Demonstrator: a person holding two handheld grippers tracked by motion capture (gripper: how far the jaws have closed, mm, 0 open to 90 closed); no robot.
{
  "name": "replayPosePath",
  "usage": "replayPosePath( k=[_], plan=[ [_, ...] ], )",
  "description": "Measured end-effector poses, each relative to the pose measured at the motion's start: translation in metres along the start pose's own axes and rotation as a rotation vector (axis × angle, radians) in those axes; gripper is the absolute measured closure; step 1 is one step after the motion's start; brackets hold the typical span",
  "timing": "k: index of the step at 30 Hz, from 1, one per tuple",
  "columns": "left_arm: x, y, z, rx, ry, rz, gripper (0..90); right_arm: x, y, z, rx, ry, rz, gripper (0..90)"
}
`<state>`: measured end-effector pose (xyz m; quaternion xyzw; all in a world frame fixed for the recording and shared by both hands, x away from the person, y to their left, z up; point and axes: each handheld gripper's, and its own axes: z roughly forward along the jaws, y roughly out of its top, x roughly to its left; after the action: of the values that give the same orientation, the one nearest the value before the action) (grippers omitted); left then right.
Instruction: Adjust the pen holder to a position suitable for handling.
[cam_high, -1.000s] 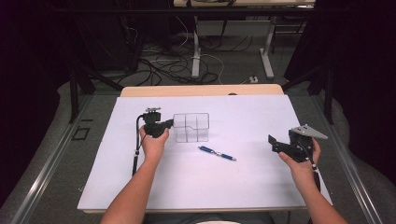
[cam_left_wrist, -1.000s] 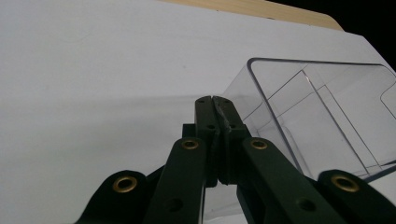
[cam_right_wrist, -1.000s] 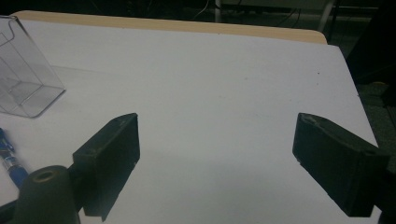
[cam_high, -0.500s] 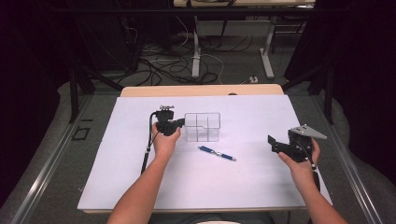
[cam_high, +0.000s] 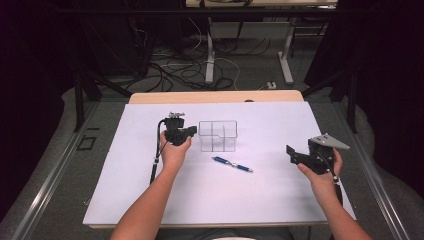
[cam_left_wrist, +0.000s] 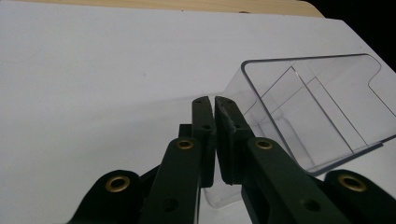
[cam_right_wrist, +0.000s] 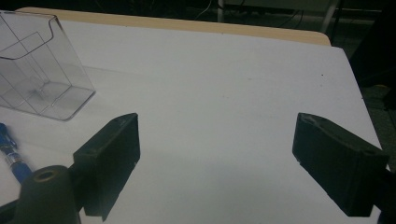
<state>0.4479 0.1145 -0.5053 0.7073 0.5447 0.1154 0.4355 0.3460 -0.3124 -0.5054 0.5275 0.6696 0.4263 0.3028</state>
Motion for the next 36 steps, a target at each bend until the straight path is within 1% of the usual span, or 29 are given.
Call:
replayPosePath(
  k=[1,2,3,4,5,7,10,11,12,13,15,16,18,19,22,24,25,28,29,30,31,32,33,34,35,36],
  plan=[
    [0.001,0.000,-0.002,0.002,-0.007,0.007,83.8,0.000,0.000,0.000,0.001,-0.002,0.000,14.8],
    [0.001,-0.001,-0.004,-0.004,-0.020,0.007,83.8,0.000,0.000,0.000,0.001,-0.002,0.000,14.8],
    [0.001,-0.001,-0.006,-0.014,-0.034,0.006,81.6,0.000,0.000,0.000,0.001,-0.003,0.000,14.8],
    [0.001,-0.001,-0.008,-0.021,-0.037,0.015,78.4,0.000,0.000,-0.001,0.000,-0.004,-0.001,14.8],
    [0.000,-0.001,-0.010,-0.023,-0.040,0.015,78.4,0.000,0.000,-0.001,0.000,-0.004,-0.001,14.8],
    [0.000,-0.001,-0.014,-0.032,-0.052,0.024,74.5,0.000,0.000,0.000,-0.004,-0.002,-0.002,14.7],
    [-0.001,0.000,-0.020,-0.055,-0.055,0.035,69.8,0.000,0.000,-0.001,0.005,-0.001,-0.002,14.7],
    [-0.001,0.000,-0.022,-0.060,-0.053,0.041,67.1,0.000,0.000,-0.001,0.005,0.000,-0.002,14.7],
    [-0.001,0.000,-0.023,-0.068,-0.056,0.036,67.1,0.000,0.000,-0.001,0.005,0.000,-0.002,14.7],
    [0.000,0.000,-0.025,-0.065,-0.055,0.041,63.2,0.000,0.000,0.000,0.000,-0.004,0.000,14.8],
    [0.000,0.000,-0.028,-0.077,-0.055,0.036,58.6,0.000,0.001,-0.002,0.000,0.000,0.004,14.8],
    [0.001,0.000,-0.030,-0.079,-0.049,0.041,57.0,0.000,0.001,-0.002,-0.002,0.001,0.001,14.7],
    [0.001,-0.001,-0.034,-0.099,-0.051,0.046,55.4,0.000,0.001,-0.003,0.002,-0.004,-0.004,14.7],
    [0.001,-0.001,-0.036,-0.106,-0.053,0.044,53.8,0.000,0.001,-0.003,-0.009,-0.002,-0.006,14.8],
    [-0.001,-0.002,-0.041,-0.120,-0.057,0.049,48.6,0.000,0.001,-0.004,-0.010,-0.004,0.001,14.8],
    [-0.002,-0.003,-0.046,-0.126,-0.057,0.066,45.3,0.000,0.001,-0.004,-0.010,-0.003,0.002,14.8],
    [-0.002,-0.004,-0.048,-0.140,-0.052,0.072,43.0,0.000,0.002,-0.004,-0.013,-0.002,-0.003,14.9],
    [-0.003,-0.005,-0.054,-0.139,-0.009,0.120,33.9,-0.001,0.002,-0.003,-0.011,-0.003,-0.007,14.9],
    [-0.003,-0.006,-0.056,-0.130,0.005,0.138,32.2,-0.001,0.001,-0.003,-0.010,-0.003,-0.006,14.9],
    [-0.003,-0.006,-0.058,-0.128,0.009,0.155,31.2,-0.001,0.002,-0.003,-0.008,-0.003,-0.011,14.9],
    [-0.003,-0.006,-0.060,-0.140,0.003,0.174,31.2,-0.001,0.002,-0.003,-0.008,-0.001,-0.010,14.9],
    [-0.003,-0.006,-0.062,-0.150,-0.014,0.192,31.0,0.000,0.002,-0.003,-0.010,0.001,-0.009,14.9],
    [-0.004,-0.007,-0.064,-0.161,-0.021,0.197,30.3,0.000,0.002,-0.003,-0.010,-0.003,-0.015,14.9],
    [-0.004,-0.008,-0.067,-0.166,-0.022,0.204,29.4,0.001,0.002,-0.003,-0.016,-0.005,-0.006,14.8],
    [-0.004,-0.009,-0.068,-0.171,-0.022,0.216,28.9,0.001,0.002,-0.004,-0.018,-0.009,-0.013,14.9],
    [-0.004,-0.009,-0.070,-0.165,-0.018,0.229,28.1,0.001,0.003,-0.003,-0.019,-0.003,-0.021,14.9]
  ],
)
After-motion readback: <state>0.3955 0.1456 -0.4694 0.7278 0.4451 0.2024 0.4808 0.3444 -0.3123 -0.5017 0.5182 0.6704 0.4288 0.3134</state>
